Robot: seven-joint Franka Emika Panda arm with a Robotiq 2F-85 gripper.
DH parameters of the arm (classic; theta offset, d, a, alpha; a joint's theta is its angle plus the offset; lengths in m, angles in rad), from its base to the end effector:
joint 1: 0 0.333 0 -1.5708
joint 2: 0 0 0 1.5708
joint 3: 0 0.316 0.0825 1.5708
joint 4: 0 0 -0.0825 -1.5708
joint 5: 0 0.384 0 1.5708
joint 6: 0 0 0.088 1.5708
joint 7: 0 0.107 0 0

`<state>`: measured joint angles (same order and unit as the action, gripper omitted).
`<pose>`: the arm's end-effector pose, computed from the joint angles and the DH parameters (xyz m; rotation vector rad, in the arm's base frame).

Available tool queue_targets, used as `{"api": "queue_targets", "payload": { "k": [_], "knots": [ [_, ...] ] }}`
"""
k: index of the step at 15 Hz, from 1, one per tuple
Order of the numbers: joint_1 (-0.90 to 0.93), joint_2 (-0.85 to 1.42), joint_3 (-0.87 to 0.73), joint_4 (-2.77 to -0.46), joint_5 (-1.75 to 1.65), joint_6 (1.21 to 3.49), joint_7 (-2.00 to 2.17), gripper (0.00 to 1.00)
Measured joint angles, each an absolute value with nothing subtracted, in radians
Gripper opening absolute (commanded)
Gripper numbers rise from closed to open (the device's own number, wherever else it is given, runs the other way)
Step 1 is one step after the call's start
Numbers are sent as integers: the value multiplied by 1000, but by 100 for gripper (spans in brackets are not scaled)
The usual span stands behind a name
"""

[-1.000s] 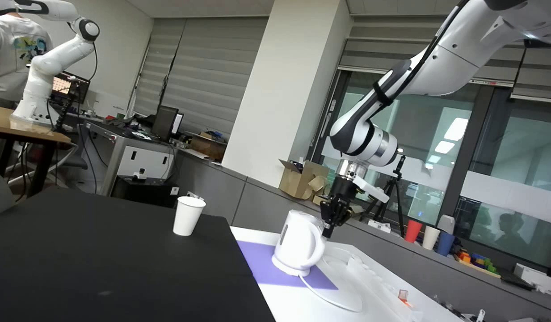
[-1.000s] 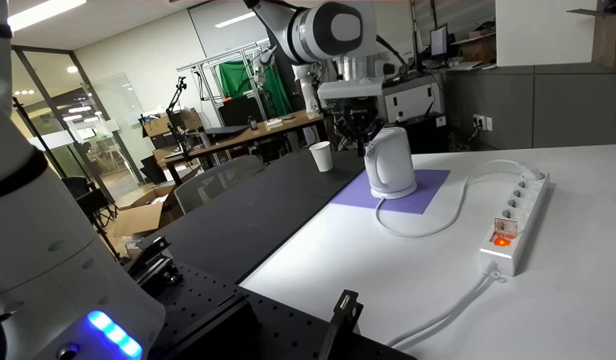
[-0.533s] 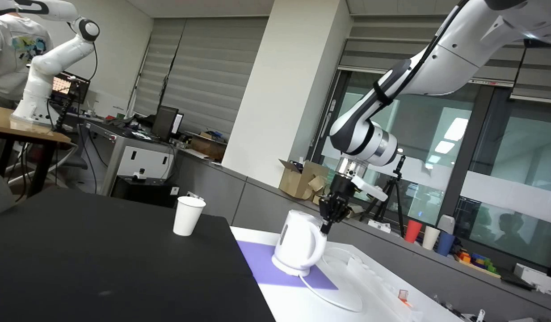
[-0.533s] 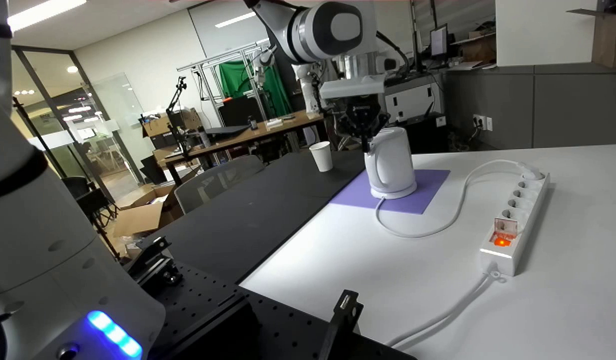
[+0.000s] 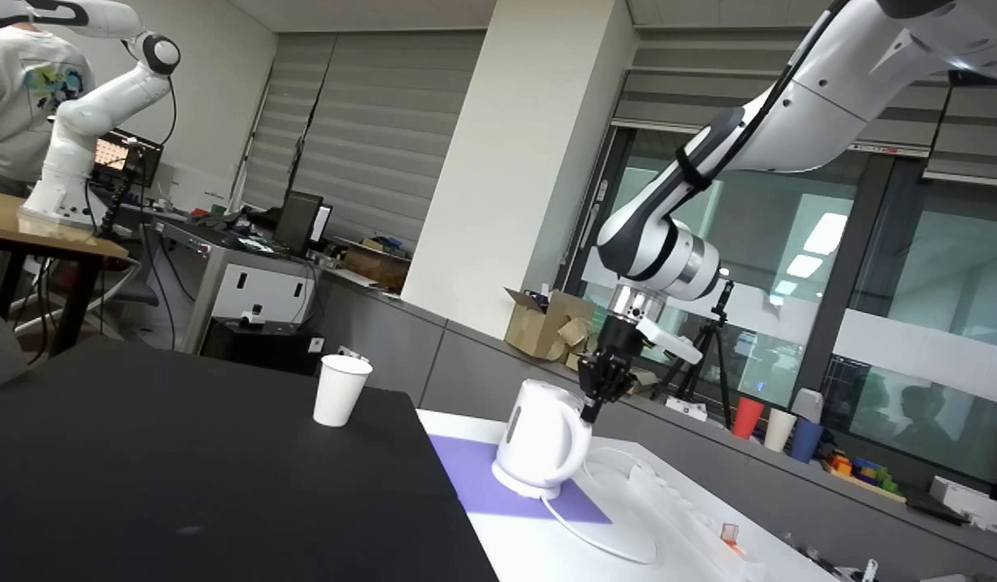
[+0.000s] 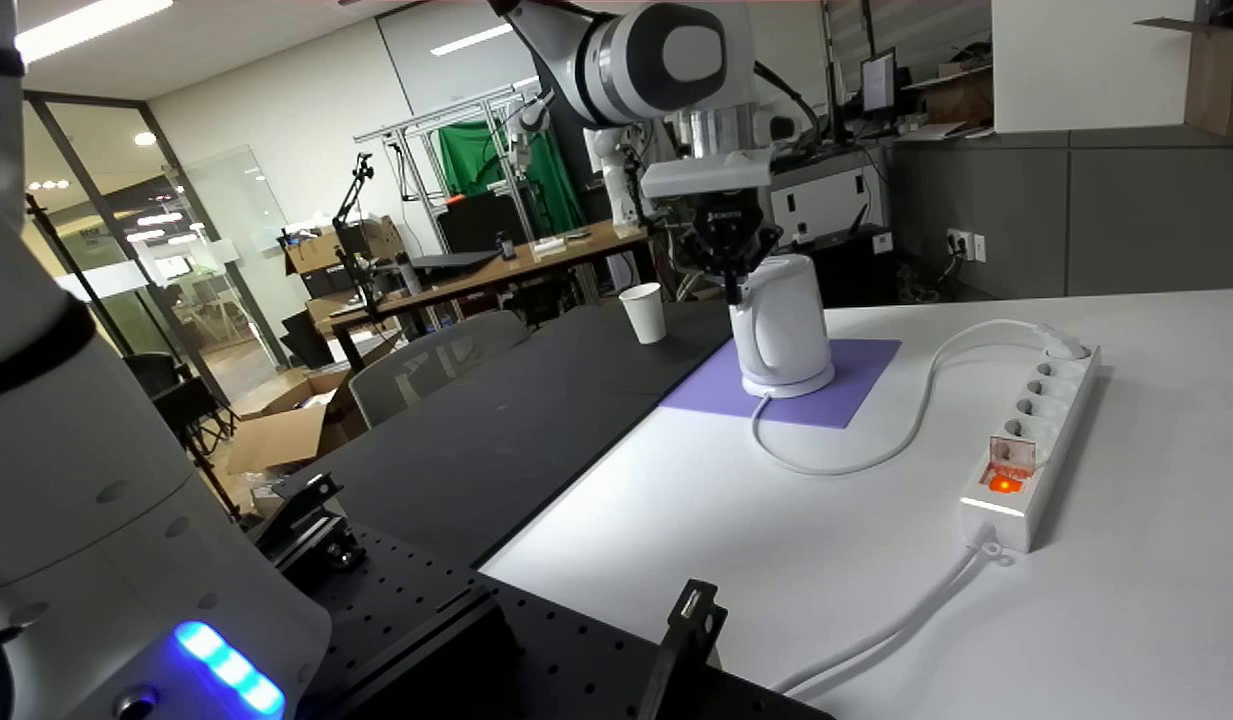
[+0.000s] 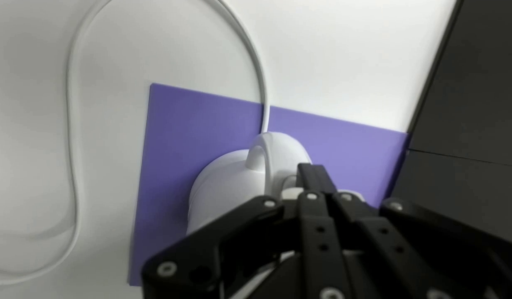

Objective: Turn off the white kettle and turn of the switch of the extension cord

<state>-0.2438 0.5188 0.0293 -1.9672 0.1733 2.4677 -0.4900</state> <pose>0.5996 -0.1315 0.2039 -3.0141 -0.2041 -0.0366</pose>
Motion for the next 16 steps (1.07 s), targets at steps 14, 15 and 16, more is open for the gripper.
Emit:
{"api": "queue_targets", "payload": {
  "k": [14,15,16],
  "knots": [
    [-268,528,25,-1971,172,2458,-482,0],
    [-263,514,16,-1971,156,2452,-473,0],
    [-256,496,3,-1971,134,2443,-462,0]
  ]
}}
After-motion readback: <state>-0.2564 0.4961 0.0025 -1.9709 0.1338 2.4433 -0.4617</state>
